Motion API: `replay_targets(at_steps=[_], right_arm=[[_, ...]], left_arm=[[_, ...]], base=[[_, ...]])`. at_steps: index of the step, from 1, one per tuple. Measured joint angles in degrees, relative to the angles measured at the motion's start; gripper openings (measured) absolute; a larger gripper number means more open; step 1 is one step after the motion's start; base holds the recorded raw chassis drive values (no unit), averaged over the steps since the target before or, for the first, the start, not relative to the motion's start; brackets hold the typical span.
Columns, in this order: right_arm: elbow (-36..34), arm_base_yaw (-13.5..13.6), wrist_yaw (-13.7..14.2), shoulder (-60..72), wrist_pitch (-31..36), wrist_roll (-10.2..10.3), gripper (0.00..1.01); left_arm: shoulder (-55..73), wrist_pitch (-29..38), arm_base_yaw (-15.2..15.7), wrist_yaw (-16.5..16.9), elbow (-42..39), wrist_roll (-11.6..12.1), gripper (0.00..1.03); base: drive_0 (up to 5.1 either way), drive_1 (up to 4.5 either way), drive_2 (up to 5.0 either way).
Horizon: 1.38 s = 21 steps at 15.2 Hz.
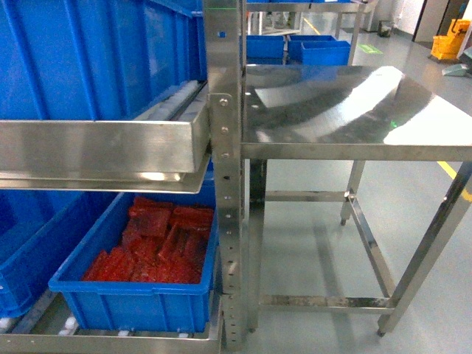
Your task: Sort blue parts and orange caps into right shelf containers
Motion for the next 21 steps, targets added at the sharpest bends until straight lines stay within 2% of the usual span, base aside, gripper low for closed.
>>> replay_targets(at_steps=[21], right_arm=[[0.0,0.0,0.0,0.0,0.1,0.0,0.42]], left_arm=[[0.0,0.0,0.0,0.0,0.0,0.0,0.43]], base=[[-5.0,2.37,2.4]])
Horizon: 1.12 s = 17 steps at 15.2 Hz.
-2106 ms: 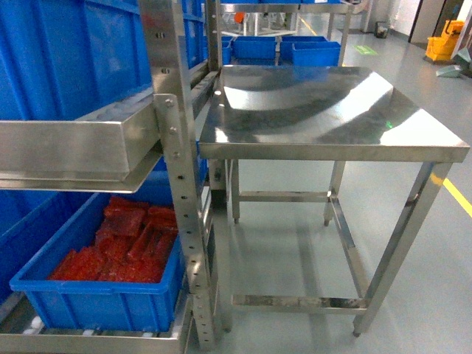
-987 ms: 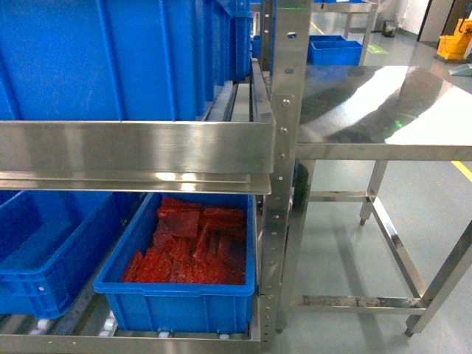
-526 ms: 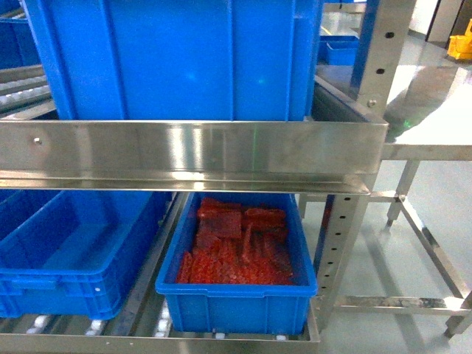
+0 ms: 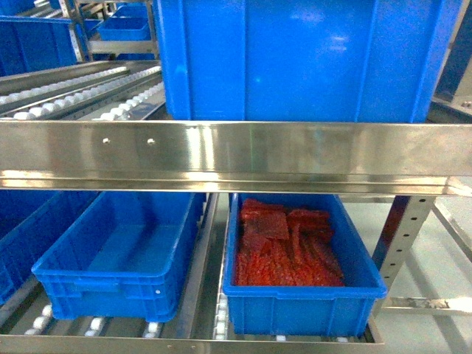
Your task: Sort blue parts and orange caps into right shelf containers
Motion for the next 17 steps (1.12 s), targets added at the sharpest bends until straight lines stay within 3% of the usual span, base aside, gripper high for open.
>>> replay_targets(at_steps=[17], right_arm=[[0.0,0.0,0.0,0.0,-0.1,0.0,0.42]], left_arm=[[0.0,0.0,0.0,0.0,0.0,0.0,0.43]], base=[[-5.0,2.41,2.4]])
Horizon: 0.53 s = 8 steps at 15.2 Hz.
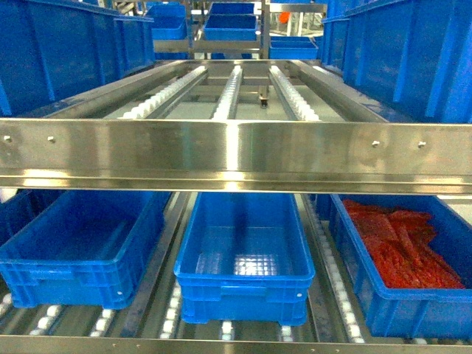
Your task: Sort blue parts and orange caps into right shelf containers
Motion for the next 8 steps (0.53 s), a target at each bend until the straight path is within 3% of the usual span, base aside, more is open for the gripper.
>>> replay_targets(at_steps=[8], right_arm=[[0.0,0.0,0.0,0.0,0.0,0.0,0.42]], left_arm=[[0.0,0.1,0.0,0.0,0.0,0.0,0.43]], base=[[-4.9,2.45,2.5]])
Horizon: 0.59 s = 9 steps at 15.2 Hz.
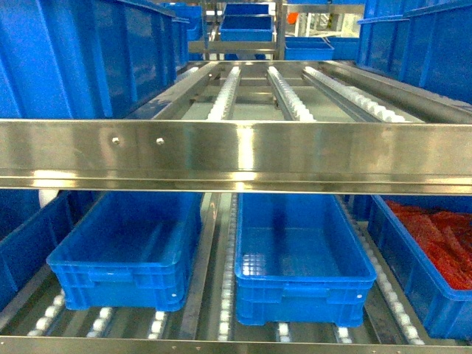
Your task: Sort blue parts and orange caps into right shelf containers
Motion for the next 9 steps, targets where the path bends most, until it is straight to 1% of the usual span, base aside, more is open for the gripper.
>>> replay_targets(at_steps=[5,9], right_arm=[[0.0,0.0,0.0,0.0,0.0,0.0,0.42],[0.0,0.0,-0.2,0.0,-0.1,0.0,0.42]], left_arm=[[0.0,-0.1,0.0,0.0,0.0,0.0,0.43],[0.0,0.0,0.0,-0.3,0.0,0.0,0.43]], base=[[-4.9,2.43,2.4],[0.0,0.0,0.0]])
